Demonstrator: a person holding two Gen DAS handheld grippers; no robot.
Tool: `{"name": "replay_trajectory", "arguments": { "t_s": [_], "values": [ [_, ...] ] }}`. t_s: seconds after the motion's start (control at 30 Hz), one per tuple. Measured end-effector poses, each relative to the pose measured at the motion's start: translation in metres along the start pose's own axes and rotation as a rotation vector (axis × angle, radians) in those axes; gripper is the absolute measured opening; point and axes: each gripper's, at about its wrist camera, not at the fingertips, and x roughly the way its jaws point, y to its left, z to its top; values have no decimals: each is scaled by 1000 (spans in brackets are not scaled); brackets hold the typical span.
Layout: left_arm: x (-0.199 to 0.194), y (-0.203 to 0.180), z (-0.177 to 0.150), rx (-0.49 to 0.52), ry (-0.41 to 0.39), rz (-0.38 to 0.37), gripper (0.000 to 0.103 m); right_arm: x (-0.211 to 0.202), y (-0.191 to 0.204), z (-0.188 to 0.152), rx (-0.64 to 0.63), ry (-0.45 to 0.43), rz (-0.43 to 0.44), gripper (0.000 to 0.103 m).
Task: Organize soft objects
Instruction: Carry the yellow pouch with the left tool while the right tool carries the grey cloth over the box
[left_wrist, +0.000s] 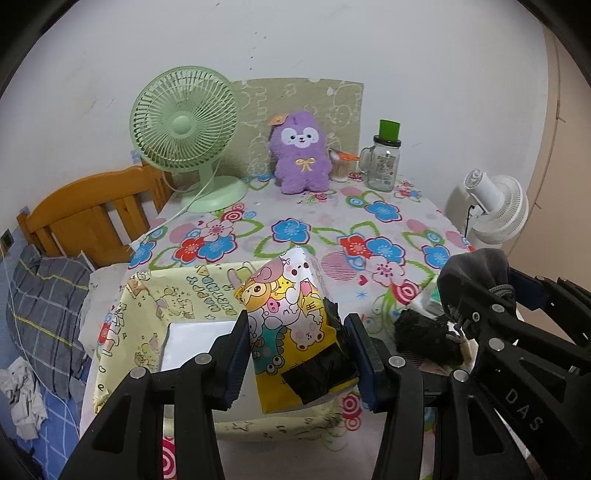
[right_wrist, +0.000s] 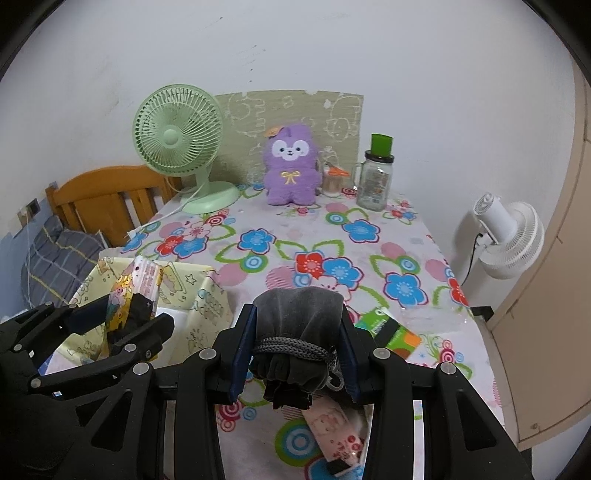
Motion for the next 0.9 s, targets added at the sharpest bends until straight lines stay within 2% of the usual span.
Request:
{"name": "replay_trajectory", "arguments": {
  "t_s": [0.2, 0.9],
  "values": [
    [8, 15, 1, -21, 16, 6, 51, 9, 16, 6, -18, 14, 16, 44],
    [40, 52, -7, -27, 84, 43, 51, 47, 80, 14, -99, 68, 164, 44]
  ]
}}
